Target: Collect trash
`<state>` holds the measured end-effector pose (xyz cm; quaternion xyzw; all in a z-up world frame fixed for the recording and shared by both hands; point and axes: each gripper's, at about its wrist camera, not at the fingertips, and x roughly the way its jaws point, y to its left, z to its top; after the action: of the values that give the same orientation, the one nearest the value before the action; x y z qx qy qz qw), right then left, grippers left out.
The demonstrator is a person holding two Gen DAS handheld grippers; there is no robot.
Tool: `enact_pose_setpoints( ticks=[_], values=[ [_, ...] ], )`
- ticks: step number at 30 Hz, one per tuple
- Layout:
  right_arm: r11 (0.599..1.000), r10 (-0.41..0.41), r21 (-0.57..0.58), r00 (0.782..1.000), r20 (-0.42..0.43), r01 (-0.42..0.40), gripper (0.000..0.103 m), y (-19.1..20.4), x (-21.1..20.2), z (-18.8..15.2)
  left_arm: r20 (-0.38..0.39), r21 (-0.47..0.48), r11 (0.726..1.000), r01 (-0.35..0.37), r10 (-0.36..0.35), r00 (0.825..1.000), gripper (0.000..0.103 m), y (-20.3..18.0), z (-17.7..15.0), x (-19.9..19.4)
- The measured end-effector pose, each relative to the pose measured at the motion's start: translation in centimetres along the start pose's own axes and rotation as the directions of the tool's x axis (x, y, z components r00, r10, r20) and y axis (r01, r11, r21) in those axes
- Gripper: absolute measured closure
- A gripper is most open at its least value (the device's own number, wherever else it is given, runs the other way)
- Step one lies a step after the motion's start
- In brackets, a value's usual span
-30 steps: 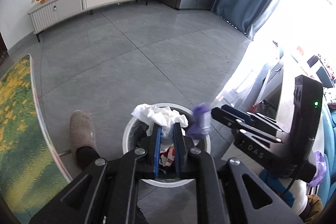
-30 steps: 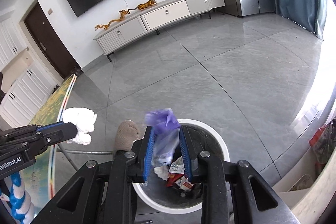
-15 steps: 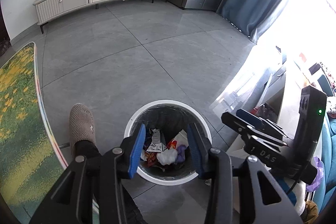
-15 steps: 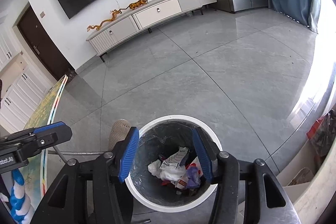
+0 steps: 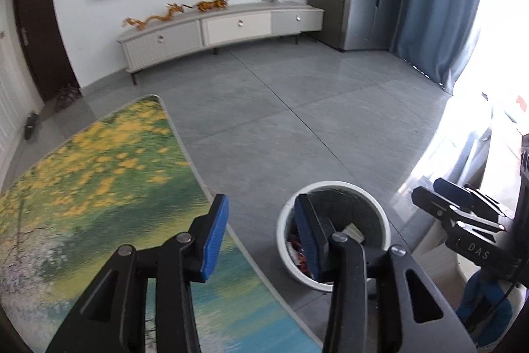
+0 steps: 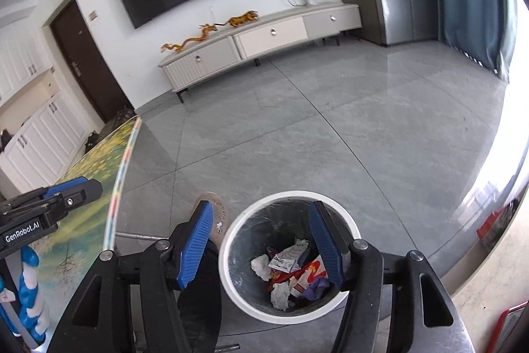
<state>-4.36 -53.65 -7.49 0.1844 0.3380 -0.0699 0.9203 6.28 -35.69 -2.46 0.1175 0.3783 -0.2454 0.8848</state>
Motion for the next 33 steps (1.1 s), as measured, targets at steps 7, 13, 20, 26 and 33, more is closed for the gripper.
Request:
enact_pose_setpoints(
  ticks=[7, 13, 20, 26, 33],
  values=[
    [0.995, 0.015, -0.103, 1.0, 0.024, -0.013, 0.038, 4.2, -0.9, -0.1, 0.09, -0.027, 0.991, -0.13, 0.132, 0.987, 0.044, 3.4, -1.5, -4.8],
    [0.983, 0.049, -0.176, 0.998, 0.028, -0.043, 0.034, 7.8, -0.9, -0.4, 0.112, -0.074, 0.978, -0.193, 0.201, 0.973, 0.042, 6.3, -3.6, -8.2],
    [0.965, 0.078, -0.252, 0.997, 0.028, -0.068, 0.027, 12.2, -1.4, -1.2, 0.12, -0.139, 0.959, -0.247, 0.264, 0.957, 0.042, 10.3, -6.0, -11.7],
    [0.943, 0.105, -0.318, 0.994, 0.017, -0.094, 0.023, 16.6, -1.7, -2.1, 0.127, -0.217, 0.931, -0.295, 0.327, 0.937, 0.042, 13.7, -8.2, -14.5],
    [0.917, 0.129, -0.386, 0.991, 0.036, -0.106, 0.011, 21.5, -2.7, -3.5, 0.109, -0.291, 0.893, -0.343, 0.387, 0.915, 0.04, 16.7, -11.0, -16.7]
  ],
)
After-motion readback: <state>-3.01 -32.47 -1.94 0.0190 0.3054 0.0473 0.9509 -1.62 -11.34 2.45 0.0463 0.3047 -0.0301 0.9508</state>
